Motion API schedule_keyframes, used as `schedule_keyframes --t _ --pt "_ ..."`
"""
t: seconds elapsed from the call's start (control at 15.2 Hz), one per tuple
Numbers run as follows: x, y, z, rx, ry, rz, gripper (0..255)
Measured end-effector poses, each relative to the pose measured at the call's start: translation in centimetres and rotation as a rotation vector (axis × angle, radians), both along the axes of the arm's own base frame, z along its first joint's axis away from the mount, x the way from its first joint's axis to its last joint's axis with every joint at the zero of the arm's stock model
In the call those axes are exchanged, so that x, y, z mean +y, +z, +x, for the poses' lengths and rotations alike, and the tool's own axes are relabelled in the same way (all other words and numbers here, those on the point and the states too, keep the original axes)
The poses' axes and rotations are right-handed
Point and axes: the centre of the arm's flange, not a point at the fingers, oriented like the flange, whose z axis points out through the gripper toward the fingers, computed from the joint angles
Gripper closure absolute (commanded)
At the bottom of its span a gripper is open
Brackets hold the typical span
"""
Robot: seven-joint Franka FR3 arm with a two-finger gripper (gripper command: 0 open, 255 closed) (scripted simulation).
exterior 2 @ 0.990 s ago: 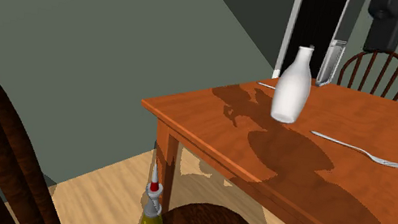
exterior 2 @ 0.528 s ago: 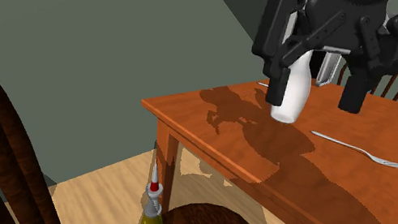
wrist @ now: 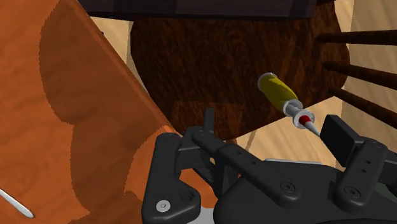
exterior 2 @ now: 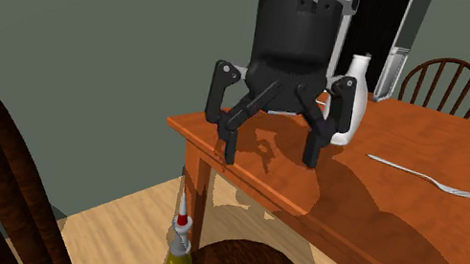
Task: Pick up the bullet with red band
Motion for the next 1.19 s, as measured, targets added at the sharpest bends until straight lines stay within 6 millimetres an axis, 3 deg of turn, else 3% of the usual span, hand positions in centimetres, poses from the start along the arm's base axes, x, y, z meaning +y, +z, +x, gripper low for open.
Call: schedule_keyframes --t 0.73,1.19 --pt "8.9 -9.6 5.3 -0.022 -0.011 -0.022 0" --pt "9.7 -13.9 5.8 -0.024 -0.013 -0.022 0"
